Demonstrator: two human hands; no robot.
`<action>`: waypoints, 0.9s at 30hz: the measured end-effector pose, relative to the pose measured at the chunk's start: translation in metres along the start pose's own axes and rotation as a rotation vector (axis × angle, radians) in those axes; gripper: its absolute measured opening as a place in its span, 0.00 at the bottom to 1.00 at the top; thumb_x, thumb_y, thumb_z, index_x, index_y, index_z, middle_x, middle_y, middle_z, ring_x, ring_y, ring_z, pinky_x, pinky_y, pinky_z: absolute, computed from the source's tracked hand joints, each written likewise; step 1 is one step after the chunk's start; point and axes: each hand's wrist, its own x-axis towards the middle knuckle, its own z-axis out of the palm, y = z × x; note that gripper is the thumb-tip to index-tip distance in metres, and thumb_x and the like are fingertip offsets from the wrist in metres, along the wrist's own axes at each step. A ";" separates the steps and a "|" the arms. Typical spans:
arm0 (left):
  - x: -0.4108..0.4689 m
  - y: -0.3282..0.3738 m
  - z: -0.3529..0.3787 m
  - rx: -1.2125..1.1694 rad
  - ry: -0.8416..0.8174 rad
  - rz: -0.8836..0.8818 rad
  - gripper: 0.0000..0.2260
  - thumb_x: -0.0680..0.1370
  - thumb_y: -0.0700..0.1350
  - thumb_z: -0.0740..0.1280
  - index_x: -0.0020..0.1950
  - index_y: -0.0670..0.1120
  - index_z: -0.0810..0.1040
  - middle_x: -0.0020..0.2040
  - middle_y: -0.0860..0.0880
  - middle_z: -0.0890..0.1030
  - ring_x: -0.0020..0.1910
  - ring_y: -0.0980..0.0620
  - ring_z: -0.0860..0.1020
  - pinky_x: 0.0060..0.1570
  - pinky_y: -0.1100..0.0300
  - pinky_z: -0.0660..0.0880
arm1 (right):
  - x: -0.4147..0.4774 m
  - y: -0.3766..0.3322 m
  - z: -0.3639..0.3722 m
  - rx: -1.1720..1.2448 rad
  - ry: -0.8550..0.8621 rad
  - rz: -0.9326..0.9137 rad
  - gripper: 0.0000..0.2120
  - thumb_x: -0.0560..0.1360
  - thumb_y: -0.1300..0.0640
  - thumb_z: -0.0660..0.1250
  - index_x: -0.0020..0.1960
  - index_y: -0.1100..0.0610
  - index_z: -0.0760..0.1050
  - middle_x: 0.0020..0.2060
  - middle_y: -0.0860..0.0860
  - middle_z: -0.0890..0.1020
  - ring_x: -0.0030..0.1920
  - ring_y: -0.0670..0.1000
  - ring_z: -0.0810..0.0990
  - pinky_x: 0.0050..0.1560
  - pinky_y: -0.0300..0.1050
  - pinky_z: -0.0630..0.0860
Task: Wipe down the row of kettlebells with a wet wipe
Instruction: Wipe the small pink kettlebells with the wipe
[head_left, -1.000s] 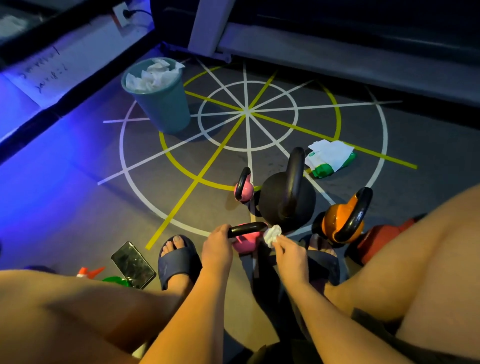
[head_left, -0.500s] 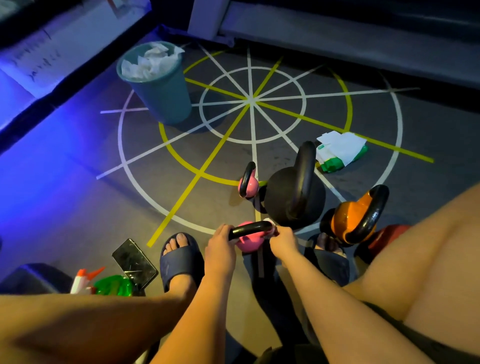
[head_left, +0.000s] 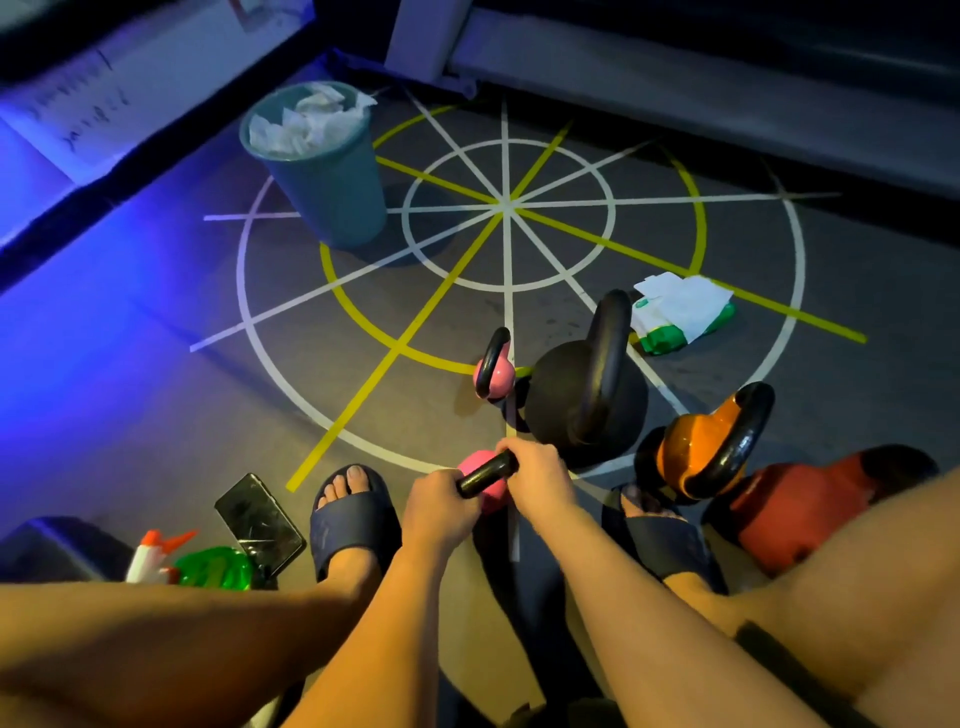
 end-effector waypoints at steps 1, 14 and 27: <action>-0.003 0.005 -0.006 0.023 -0.007 0.011 0.06 0.70 0.48 0.71 0.38 0.46 0.80 0.32 0.48 0.78 0.39 0.42 0.80 0.35 0.53 0.74 | -0.003 -0.003 -0.005 -0.043 0.000 -0.003 0.16 0.76 0.65 0.62 0.57 0.49 0.78 0.48 0.53 0.78 0.52 0.57 0.78 0.49 0.46 0.74; -0.035 0.170 -0.175 0.168 0.219 0.377 0.09 0.67 0.47 0.70 0.29 0.47 0.73 0.26 0.49 0.72 0.34 0.43 0.77 0.32 0.56 0.70 | -0.053 -0.115 -0.222 -0.447 0.200 -0.380 0.06 0.70 0.56 0.71 0.46 0.51 0.83 0.38 0.53 0.80 0.41 0.55 0.79 0.37 0.44 0.73; 0.015 0.270 -0.149 0.225 0.140 0.484 0.08 0.74 0.47 0.70 0.36 0.46 0.77 0.32 0.48 0.77 0.36 0.46 0.77 0.31 0.58 0.68 | -0.002 -0.083 -0.315 -0.474 0.266 -0.319 0.09 0.64 0.54 0.78 0.43 0.53 0.85 0.32 0.52 0.82 0.37 0.52 0.82 0.37 0.45 0.79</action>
